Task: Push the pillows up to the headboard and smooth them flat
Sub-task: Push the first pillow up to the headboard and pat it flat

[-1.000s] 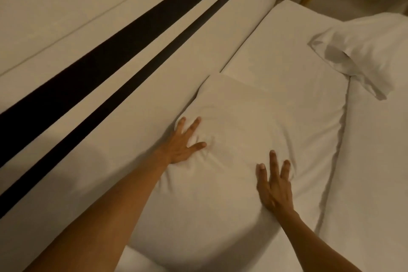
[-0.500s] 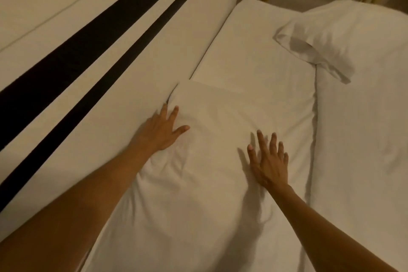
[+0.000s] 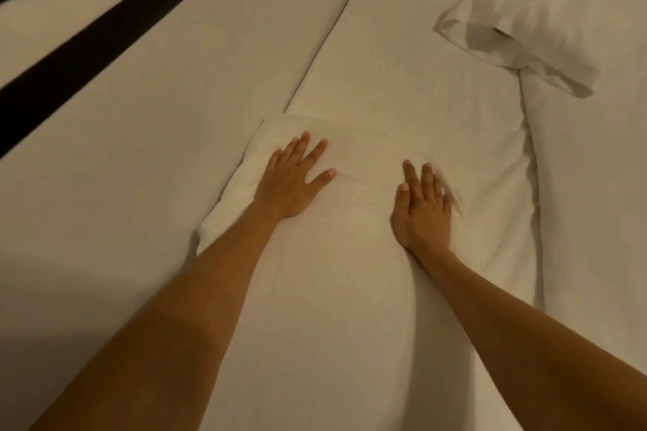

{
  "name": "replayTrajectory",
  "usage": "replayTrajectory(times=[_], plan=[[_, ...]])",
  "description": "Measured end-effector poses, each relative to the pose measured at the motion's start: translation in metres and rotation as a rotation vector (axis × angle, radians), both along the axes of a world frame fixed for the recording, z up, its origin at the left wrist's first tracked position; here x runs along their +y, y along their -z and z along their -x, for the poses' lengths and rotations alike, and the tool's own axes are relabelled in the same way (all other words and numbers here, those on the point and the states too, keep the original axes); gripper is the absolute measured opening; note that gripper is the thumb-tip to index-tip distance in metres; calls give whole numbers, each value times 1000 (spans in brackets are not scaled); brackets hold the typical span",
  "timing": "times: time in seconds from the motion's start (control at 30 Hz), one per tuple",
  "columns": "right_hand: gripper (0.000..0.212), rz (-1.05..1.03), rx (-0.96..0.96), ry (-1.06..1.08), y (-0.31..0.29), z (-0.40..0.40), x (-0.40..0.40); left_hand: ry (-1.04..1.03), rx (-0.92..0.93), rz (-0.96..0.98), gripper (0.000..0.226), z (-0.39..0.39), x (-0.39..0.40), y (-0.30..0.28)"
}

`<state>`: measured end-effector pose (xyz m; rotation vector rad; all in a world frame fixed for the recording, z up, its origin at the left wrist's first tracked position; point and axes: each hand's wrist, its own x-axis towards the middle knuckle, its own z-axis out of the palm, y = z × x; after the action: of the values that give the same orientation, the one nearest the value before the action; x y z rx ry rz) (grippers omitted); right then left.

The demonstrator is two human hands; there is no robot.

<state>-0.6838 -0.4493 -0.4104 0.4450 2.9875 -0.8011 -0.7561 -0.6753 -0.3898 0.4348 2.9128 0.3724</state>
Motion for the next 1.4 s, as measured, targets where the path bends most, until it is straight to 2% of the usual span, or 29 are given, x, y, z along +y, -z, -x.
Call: replayTrajectory(times=[0.13, 0.2, 0.3, 0.37, 0.47, 0.53, 0.63, 0.73, 0.8, 0.9, 0.97, 1.1, 1.23, 1.33, 1.4], plan=[[56, -88, -110, 14, -16, 9, 33, -145, -82, 70, 61, 21, -15, -17], [56, -129, -21, 34, -34, 17, 34, -166, -18, 65, 60, 27, -11, -38], [55, -60, 227, 110, -63, 23, 11, -147, 158, -158, 58, 21, 11, -67], [53, -2, 282, 81, -63, 17, -12, -128, 140, -238, 58, 7, 22, -62], [54, 10, 53, -106, -31, -8, -38, -50, -10, -79, 60, -25, 22, -24], [55, 8, -34, -130, -21, -14, -38, -46, -34, -21, 62, -30, 17, -12], [55, -3, 3, -97, -42, -10, -33, -57, -44, -15, 63, -26, 16, -34], [54, -23, 151, -56, -67, -22, -39, -58, 64, -94, 60, -43, 14, -65], [54, 9, 204, -46, -66, -44, -51, -56, 101, -130, 59, -68, 9, -64], [55, 10, 35, -125, -37, -82, -64, 31, 9, -22, 68, -103, -6, -35], [55, -15, -8, -149, -21, -92, -60, 35, -4, 29, 75, -109, -17, -18], [55, -9, -98, -104, -24, -95, -33, -40, -14, 51, 68, -106, -37, -25], [59, -29, -243, -28, -43, -107, 4, -167, -173, 112, 63, -112, -78, -43], [58, -100, -147, -37, -65, -120, 4, -158, -56, 174, 62, -127, -86, -70], [58, -85, 11, -24, -79, -138, -17, -161, 65, 47, 62, -149, -71, -88]])
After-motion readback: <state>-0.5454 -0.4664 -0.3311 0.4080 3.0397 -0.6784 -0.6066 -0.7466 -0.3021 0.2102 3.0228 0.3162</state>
